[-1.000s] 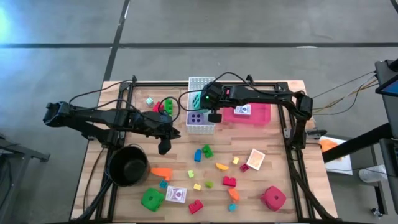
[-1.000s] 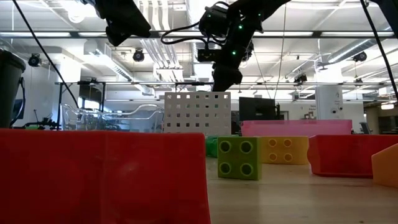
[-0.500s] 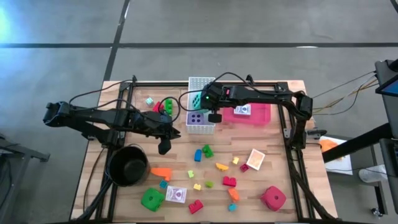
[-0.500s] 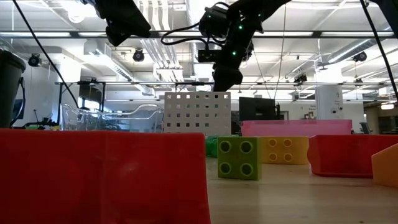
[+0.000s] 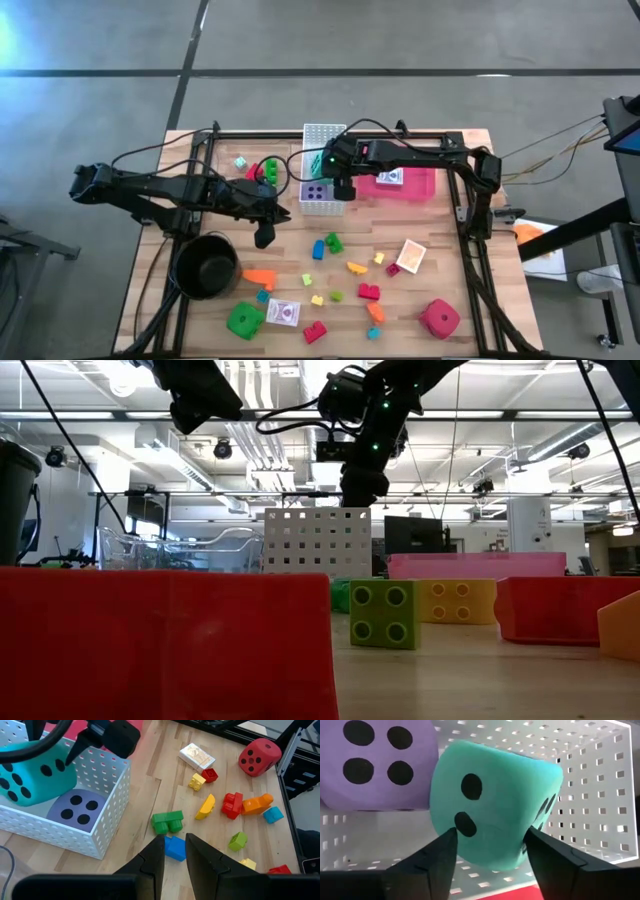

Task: Pick & Place Toys
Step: Put the blue dice into the white bin, then put the red game piece into the transparent bin

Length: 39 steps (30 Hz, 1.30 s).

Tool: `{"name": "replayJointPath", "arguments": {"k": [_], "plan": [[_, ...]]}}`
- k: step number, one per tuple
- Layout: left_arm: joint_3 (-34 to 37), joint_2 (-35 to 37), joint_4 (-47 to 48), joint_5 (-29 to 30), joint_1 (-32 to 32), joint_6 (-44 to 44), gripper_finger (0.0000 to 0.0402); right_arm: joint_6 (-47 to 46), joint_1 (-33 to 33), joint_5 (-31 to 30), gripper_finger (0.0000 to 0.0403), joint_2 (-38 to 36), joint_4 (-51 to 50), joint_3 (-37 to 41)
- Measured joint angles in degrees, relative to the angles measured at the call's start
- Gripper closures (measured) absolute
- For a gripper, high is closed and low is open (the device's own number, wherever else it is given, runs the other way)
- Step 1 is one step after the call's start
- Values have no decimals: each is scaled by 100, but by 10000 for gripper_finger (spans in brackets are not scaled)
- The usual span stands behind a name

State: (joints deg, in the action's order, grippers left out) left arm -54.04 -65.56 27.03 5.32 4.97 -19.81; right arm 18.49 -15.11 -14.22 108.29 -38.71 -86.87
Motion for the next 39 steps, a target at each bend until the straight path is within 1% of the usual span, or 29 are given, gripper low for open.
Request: {"name": "replayJointPath", "arguments": {"k": [4, 8, 19, 24, 27, 33, 37, 39], "plan": [[0, 0, 0, 0, 0, 0, 321, -9, 0, -11, 146, 0, 30, 0], [0, 0, 0, 0, 0, 0, 321, -34, -4, -34, 133, 0, 44, 0], [0, 0, 2, 0, 0, 0, 321, -63, -9, -74, 131, -2, 57, -6], [0, 0, 2, -2, 0, 0, 321, -233, -9, -74, 131, -39, 70, -11], [0, 0, 2, 0, 0, 0, 321, -442, 17, -45, 131, -147, 45, -11], [0, 0, 0, 0, 0, -11, 321, -1116, 186, 476, 131, -659, -176, -13], [0, 0, 4, -1, 0, -8, 321, -2042, 469, 434, 131, -1077, -610, -13], [0, 0, 4, 0, 0, -8, 321, -2215, 698, 397, 131, -1267, -952, -10]]}}
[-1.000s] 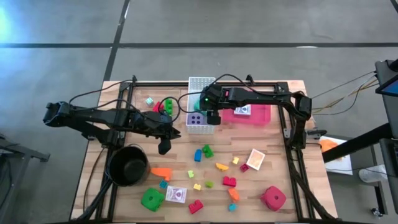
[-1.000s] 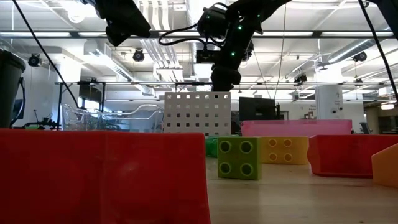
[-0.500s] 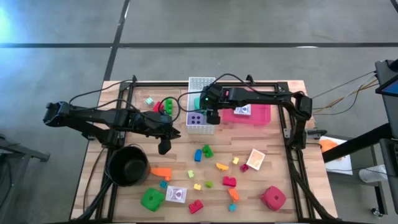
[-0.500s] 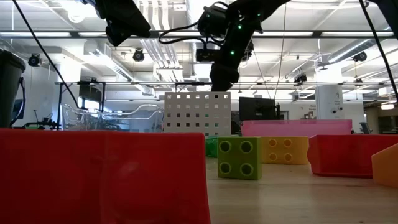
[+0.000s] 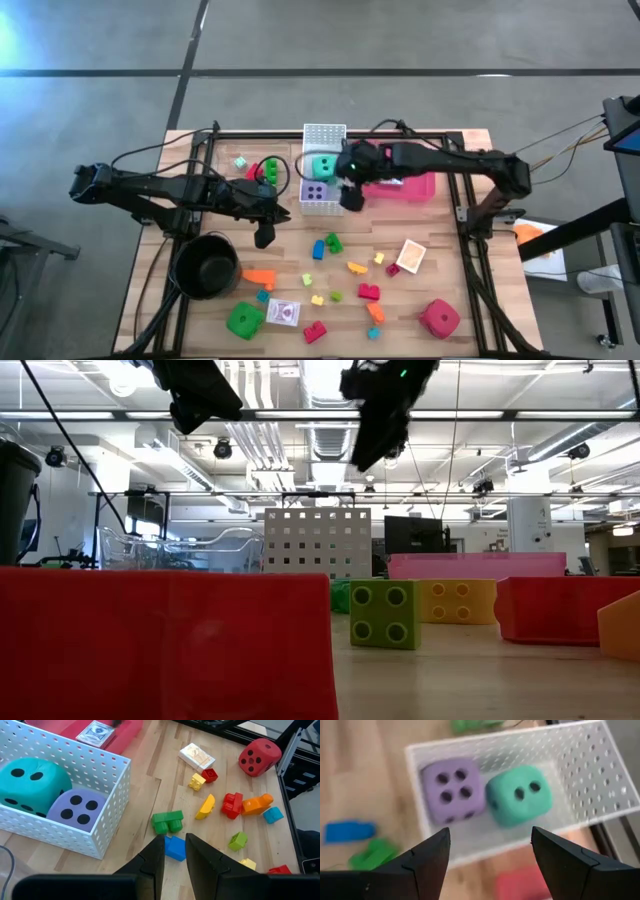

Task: Pick & Place Toys
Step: Put the red game piece into the transparent bin

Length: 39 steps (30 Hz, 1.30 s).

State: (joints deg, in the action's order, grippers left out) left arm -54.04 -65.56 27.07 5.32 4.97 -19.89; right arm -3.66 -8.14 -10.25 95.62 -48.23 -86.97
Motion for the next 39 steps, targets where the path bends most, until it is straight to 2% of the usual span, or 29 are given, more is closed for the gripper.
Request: {"name": "replayJointPath", "arguments": {"k": [6, 14, 18, 24, 27, 30, 33, 39], "plan": [[1, -14, -6, 0, 0, 1, 321, -812, 821, -37, 131, -317, -714, 153], [2, -410, -522, 89, 0, 31, 321, -1903, 2051, -251, 131, -762, -418, 1023], [2, -662, -971, 88, -5, 310, 321, -2522, 2561, -356, 131, -929, -331, 1612], [2, -745, -1445, 90, -14, 451, 321, -3799, 3051, -470, 131, -1058, -378, 2296], [1, -745, -1647, 138, -23, 450, 321, -4297, 3149, -305, 131, -1098, -432, 2603], [0, -745, -1837, 178, -24, 418, 321, -4306, 3203, 13, 131, -1092, -375, 2896], [0, -745, -1849, 221, -24, 241, 321, -3711, 3305, 318, 131, -1034, -262, 3141], [0, -741, -1851, 280, -24, 204, 321, -2883, 3439, 273, 131, -1061, -87, 3405]]}}
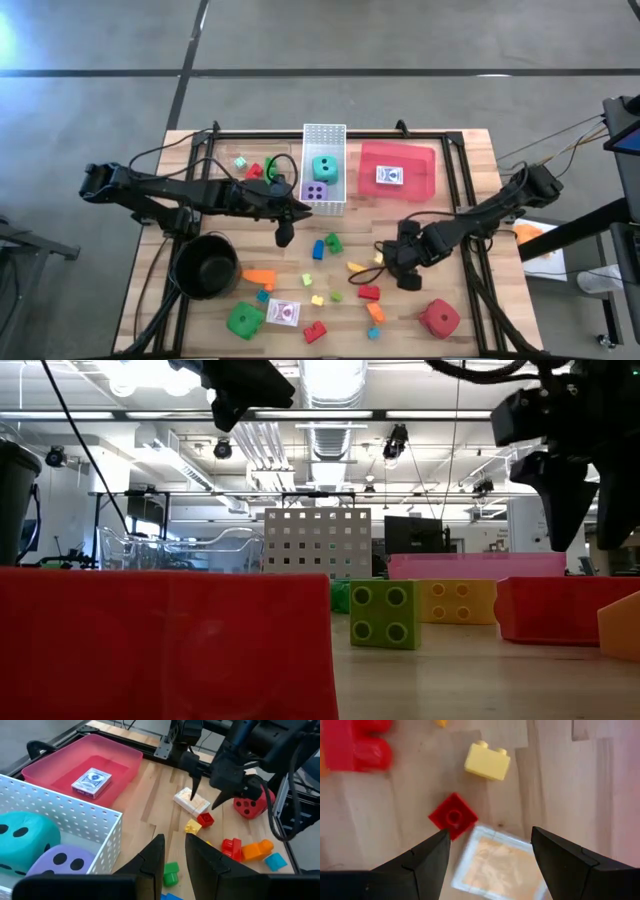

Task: Pick & Place Toys
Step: Put the red game piece into the transparent bin

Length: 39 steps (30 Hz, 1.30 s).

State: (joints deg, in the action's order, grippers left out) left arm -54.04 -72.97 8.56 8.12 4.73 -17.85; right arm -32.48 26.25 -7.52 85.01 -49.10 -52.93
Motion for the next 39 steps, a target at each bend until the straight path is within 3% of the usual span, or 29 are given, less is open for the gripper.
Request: {"name": "replayJointPath", "arguments": {"k": [10, 26, 32, 35, 39], "plan": [[0, 0, 2, 2, 0, -17, 321, 1285, 137, 51, 131, 22, 699, 69], [0, 0, -12, 2, 0, -158, 321, 1326, 139, 219, 131, 275, 1393, 573], [0, -31, -456, 2, 0, 122, 321, 1366, 139, 331, 131, 507, 1402, 570], [0, -143, -639, 2, 0, 142, 321, 1366, 139, 351, 142, 622, 1408, 568], [2, -251, -661, 1, -28, 155, 321, 1362, 139, 351, 189, 745, 1415, 505]]}}
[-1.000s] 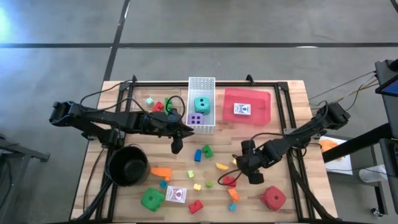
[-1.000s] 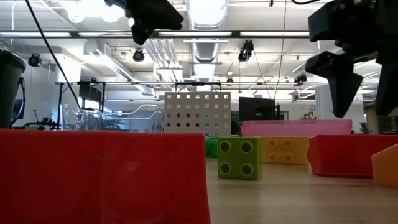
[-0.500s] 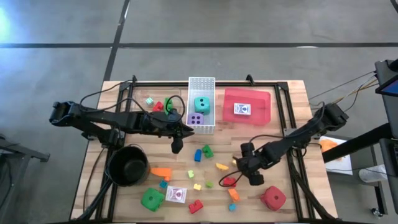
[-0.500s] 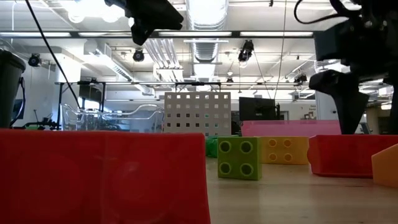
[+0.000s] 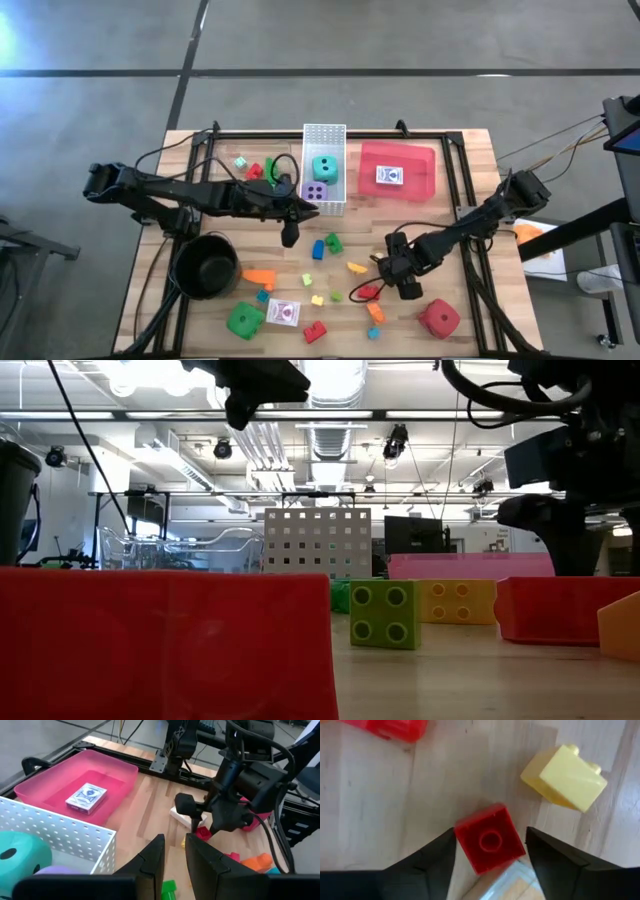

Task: Pick & Place Toys
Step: Put the red game piece into the transparent bin

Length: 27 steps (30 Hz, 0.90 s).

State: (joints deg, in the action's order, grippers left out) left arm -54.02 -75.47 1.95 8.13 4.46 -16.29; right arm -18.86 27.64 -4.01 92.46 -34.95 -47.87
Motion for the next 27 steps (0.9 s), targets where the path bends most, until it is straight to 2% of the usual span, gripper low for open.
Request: {"name": "replayJointPath", "arguments": {"k": [5, 7, 15, 21, 27], "plan": [[0, -10, -44, 1, -12, 30, 321, 0, 0, -2, 265, 40, -1, -49], [0, -10, -67, 0, -10, 82, 321, -17, 0, -2, 284, 7, -3, -50], [0, -10, -67, 1, -10, 100, 321, -314, 0, -48, 284, -131, -34, -185], [0, -10, -105, 1, -9, 183, 321, -366, 64, -235, 284, -170, -29, -581], [4, -84, -666, 7, 242, 1483, 321, -409, 220, -742, 284, -350, -65, -1120]]}}
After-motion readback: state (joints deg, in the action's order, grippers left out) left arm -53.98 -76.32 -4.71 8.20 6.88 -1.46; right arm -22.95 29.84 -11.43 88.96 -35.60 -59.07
